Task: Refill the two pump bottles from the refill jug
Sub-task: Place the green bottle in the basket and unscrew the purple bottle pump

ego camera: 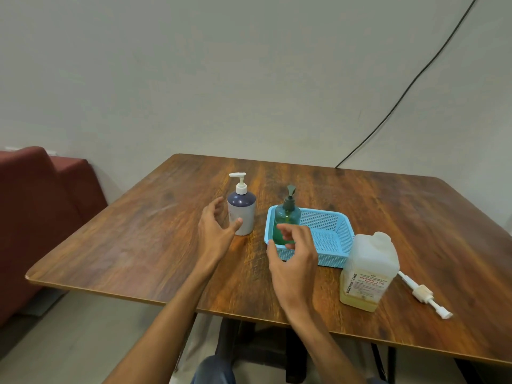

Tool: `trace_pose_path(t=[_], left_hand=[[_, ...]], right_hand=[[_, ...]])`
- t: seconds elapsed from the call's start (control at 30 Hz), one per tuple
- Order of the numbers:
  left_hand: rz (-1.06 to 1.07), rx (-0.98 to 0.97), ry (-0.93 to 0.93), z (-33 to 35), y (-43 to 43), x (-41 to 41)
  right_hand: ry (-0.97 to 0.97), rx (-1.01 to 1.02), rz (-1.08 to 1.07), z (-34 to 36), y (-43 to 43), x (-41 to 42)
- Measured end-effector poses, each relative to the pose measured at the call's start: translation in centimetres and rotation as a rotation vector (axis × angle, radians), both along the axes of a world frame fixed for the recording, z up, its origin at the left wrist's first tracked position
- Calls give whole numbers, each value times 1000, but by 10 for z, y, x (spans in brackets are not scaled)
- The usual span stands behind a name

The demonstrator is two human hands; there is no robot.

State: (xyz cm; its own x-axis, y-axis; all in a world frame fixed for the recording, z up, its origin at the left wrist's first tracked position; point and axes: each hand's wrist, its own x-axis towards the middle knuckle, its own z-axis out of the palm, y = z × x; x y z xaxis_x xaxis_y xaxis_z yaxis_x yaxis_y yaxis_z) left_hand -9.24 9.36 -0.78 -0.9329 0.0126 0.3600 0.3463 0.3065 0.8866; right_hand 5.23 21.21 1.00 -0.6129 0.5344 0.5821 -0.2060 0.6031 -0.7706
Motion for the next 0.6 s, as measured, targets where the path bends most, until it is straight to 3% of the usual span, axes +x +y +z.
trace_pose_path(t=[0.4, 0.6], left_hand=[[-198, -99, -69, 0, 18, -56], [-145, -97, 6, 3, 14, -47]], right_hand=[[-71, -41, 103, -15, -2, -12], [-58, -72, 100, -16, 5, -7]])
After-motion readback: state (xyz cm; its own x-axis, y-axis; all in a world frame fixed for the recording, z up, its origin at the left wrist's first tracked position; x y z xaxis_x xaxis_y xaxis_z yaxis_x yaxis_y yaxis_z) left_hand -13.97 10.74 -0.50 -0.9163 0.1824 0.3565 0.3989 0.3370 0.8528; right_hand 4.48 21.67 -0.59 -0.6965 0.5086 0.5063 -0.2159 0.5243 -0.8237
